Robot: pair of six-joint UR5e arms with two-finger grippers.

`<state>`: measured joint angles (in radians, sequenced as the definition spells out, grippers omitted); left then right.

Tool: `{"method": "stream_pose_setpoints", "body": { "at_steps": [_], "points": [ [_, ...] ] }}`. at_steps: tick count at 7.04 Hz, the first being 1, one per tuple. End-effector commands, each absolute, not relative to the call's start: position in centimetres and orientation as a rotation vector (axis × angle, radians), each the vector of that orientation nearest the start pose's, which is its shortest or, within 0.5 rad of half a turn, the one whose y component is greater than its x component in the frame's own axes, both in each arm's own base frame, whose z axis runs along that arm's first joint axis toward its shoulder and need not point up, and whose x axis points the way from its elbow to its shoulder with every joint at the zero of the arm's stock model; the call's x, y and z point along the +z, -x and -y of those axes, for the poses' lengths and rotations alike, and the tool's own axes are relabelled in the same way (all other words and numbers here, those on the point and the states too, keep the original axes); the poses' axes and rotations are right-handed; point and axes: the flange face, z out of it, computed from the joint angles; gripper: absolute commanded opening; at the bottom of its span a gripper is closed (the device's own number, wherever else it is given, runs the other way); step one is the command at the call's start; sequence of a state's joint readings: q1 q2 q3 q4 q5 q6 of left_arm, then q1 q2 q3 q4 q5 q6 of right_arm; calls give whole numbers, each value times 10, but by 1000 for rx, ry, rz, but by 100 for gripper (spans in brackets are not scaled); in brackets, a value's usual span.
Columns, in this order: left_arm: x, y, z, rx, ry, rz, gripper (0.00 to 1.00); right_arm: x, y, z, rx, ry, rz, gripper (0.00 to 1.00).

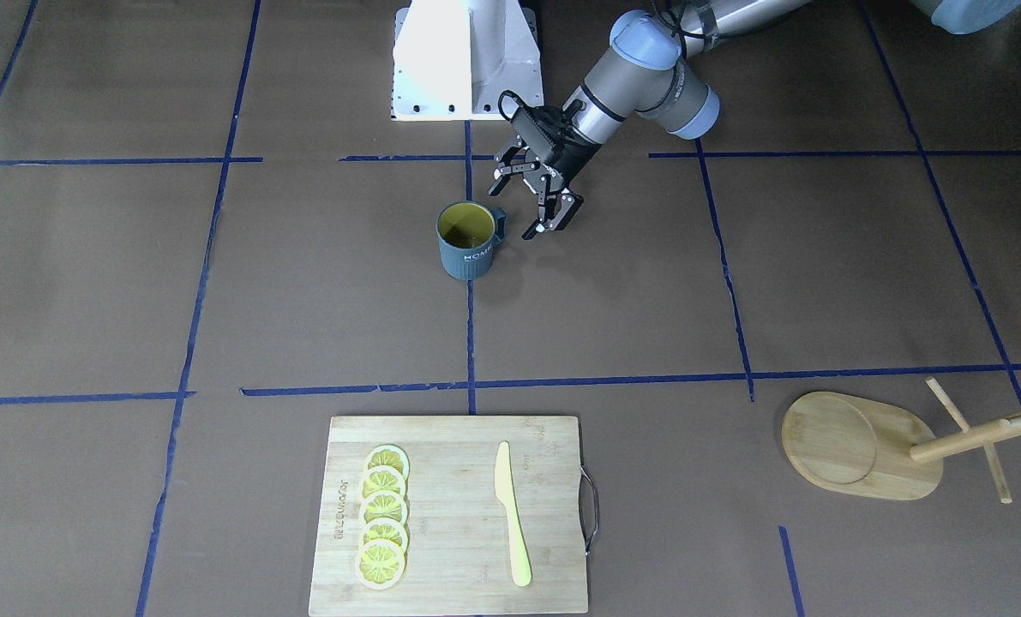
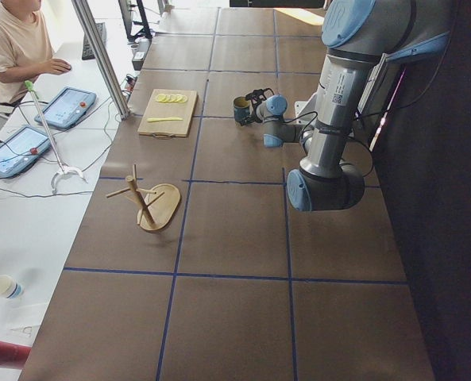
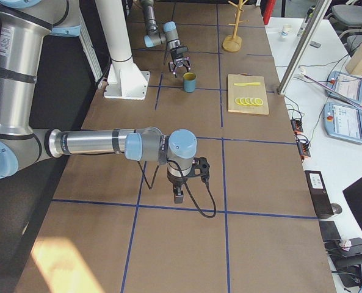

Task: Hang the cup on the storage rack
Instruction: 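Reach the left gripper to the teal mug and grasp its rim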

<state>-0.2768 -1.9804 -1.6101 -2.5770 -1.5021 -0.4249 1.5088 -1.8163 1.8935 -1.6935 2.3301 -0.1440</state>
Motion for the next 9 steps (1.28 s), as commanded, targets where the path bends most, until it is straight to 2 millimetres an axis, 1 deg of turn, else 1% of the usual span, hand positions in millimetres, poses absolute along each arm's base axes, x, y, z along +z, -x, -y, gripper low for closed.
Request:
{"method": "stream_pose_setpoints", "body": {
  "at_steps": [1,2,3,4,5,6,7,9],
  "points": [
    [280,-586,306,653,-1024,-1099,99,621,-41,387,-178,12,761,100],
    [269,-592,307,649,-1033,-1110,97,621,-41,387,-178,12,761,100],
    [268,-592,307,650,-1035,-1111,90,621,-41,387,-178,12,761,100],
    [269,-592,308,650,-1035,-1108,75,621,-41,387,-178,12,761,100],
    [271,-590,311,650,-1034,-1099,39,621,-41,387,-178,12,761,100],
    [272,-590,313,642,-1030,-1099,13,622,-40,387,-179,14,761,100],
    [271,-589,314,640,-1031,-1099,7,623,-40,387,-178,16,761,100],
    [273,-590,314,639,-1033,-1102,4,623,-40,387,-178,16,761,100]
  ]
}}
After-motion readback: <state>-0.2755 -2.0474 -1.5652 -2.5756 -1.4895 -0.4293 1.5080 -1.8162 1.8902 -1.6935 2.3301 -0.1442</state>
